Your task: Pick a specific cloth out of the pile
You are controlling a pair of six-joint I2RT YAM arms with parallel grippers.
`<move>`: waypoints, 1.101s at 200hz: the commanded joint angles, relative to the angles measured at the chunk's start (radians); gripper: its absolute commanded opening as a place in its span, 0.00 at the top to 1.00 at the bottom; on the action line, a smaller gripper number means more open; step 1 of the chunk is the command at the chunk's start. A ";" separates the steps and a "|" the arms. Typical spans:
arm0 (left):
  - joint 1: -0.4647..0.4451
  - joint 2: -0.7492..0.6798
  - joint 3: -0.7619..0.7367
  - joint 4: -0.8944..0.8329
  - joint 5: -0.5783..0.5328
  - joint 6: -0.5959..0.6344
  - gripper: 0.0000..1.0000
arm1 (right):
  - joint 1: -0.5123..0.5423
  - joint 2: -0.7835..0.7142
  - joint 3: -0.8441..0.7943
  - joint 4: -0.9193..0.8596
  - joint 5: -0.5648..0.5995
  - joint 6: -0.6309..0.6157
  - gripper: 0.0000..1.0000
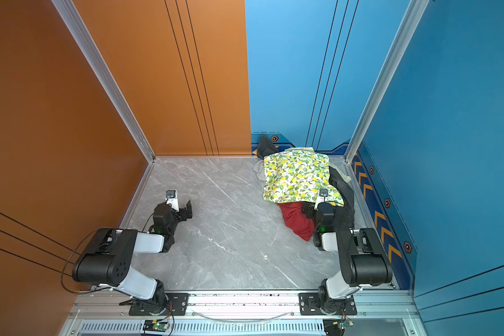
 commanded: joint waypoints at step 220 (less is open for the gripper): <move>-0.012 0.010 0.026 -0.029 -0.037 -0.004 0.02 | 0.006 -0.001 0.002 -0.005 -0.005 0.005 0.00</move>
